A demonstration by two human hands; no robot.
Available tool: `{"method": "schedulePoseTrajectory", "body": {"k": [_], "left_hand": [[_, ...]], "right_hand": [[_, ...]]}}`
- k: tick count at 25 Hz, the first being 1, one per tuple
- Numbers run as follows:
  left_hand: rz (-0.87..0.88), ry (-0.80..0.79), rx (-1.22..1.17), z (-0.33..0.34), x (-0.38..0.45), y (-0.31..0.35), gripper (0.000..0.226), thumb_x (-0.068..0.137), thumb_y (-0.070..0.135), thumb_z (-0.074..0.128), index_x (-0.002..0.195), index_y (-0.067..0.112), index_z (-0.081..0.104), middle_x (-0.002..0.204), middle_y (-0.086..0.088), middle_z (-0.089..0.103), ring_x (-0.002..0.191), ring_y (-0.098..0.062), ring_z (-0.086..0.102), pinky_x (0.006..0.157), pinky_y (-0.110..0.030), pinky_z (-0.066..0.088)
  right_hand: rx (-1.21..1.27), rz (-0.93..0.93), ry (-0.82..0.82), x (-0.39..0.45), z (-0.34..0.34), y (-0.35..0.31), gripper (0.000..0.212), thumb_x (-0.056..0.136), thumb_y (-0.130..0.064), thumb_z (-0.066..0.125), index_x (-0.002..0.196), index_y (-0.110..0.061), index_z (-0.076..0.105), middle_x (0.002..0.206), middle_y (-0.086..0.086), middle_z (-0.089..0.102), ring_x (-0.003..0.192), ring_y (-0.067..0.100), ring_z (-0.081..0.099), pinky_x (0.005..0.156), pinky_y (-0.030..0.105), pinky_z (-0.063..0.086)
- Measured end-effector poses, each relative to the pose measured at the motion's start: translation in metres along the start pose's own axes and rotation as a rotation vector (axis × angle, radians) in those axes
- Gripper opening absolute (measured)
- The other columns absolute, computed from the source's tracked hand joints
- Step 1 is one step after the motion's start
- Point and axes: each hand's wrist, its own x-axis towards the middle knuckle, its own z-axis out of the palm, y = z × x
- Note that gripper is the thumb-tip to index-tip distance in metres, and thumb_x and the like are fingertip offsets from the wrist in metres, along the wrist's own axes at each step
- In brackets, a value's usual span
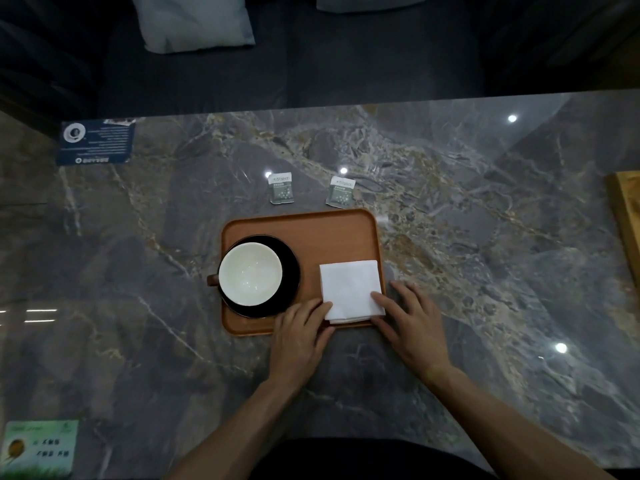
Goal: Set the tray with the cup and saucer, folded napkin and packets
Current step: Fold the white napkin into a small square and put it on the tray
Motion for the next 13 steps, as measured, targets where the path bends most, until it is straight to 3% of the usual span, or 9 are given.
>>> {"method": "schedulePoseTrajectory", "body": {"k": [4,8,13], "left_hand": [[-0.092,0.011,-0.096,-0.001,0.001,0.008,0.041,0.091,0.040,0.059,0.130,0.031,0.052,0.124,0.007,0.056,0.112,-0.013,0.048,0.092,-0.029,0.037],[-0.085,0.024,-0.089,-0.002,0.002,0.007,0.035,0.091,0.040,0.058,0.125,0.032,0.054,0.121,0.008,0.057,0.109,-0.012,0.048,0.090,-0.032,0.039],[-0.016,0.008,-0.022,-0.003,0.000,0.001,0.035,0.091,0.040,0.058,0.124,0.032,0.053,0.120,0.007,0.058,0.108,-0.014,0.050,0.089,-0.037,0.045]], "right_hand": [[0.035,-0.016,0.056,-0.002,0.002,-0.003,0.043,0.092,-0.050,0.047,0.122,-0.028,0.066,0.136,0.013,0.057,0.131,0.037,0.044,0.100,0.052,0.043],[0.036,-0.042,0.097,-0.005,0.005,-0.006,0.039,0.091,-0.047,0.050,0.117,-0.026,0.069,0.133,0.013,0.059,0.129,0.037,0.047,0.097,0.051,0.044],[0.006,-0.041,0.096,-0.015,0.008,-0.003,0.045,0.092,-0.048,0.046,0.129,-0.029,0.062,0.137,0.014,0.057,0.128,0.038,0.048,0.099,0.052,0.045]]}}
